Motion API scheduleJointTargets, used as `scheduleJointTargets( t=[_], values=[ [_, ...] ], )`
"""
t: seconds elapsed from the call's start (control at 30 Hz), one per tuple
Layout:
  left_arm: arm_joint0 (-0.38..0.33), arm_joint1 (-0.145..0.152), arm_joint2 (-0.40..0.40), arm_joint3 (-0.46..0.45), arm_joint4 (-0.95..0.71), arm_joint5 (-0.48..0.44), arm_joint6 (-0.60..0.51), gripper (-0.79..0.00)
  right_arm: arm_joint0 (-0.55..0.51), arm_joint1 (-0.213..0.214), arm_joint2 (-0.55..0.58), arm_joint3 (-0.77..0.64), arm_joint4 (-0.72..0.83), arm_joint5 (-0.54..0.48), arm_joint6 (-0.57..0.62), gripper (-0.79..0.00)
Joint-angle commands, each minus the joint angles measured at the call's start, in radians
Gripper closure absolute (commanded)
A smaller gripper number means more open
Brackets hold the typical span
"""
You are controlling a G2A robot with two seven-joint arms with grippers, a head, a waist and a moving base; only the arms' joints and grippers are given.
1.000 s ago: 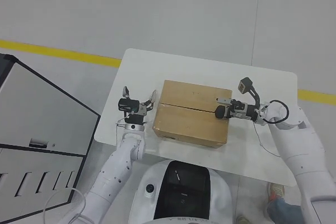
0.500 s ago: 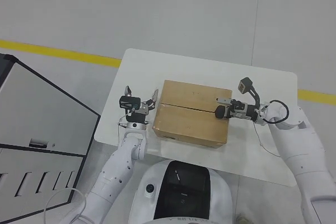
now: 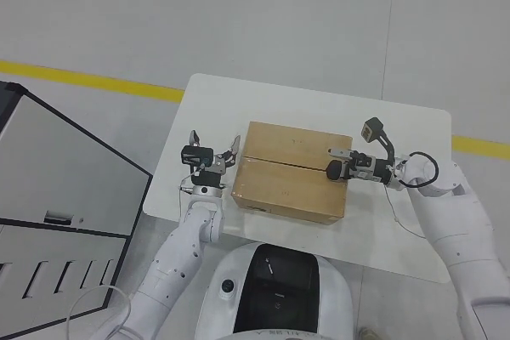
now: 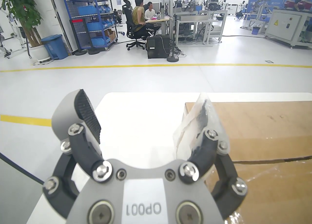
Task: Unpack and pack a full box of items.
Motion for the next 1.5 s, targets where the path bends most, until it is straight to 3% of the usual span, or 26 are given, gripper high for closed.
scheduleJointTargets(
  t=[0.0, 0.47, 0.97, 1.47],
  values=[
    [0.000, 0.000, 0.000, 0.000, 0.000, 0.000, 0.000, -0.785, 0.000, 0.000, 0.000, 0.000, 0.000, 0.000, 0.000, -0.785],
    [0.007, 0.002, 0.002, -0.065, 0.123, 0.000, -0.051, -0.785, 0.000, 0.000, 0.000, 0.000, 0.000, 0.000, 0.000, -0.785],
    [0.002, -0.023, 0.113, -0.098, 0.233, 0.038, -0.112, -0.785, 0.000, 0.000, 0.000, 0.000, 0.000, 0.000, 0.000, -0.785],
    [-0.088, -0.068, 0.209, 0.017, 0.224, 0.071, -0.106, -0.785, 0.000, 0.000, 0.000, 0.000, 0.000, 0.000, 0.000, -0.785]
  ],
)
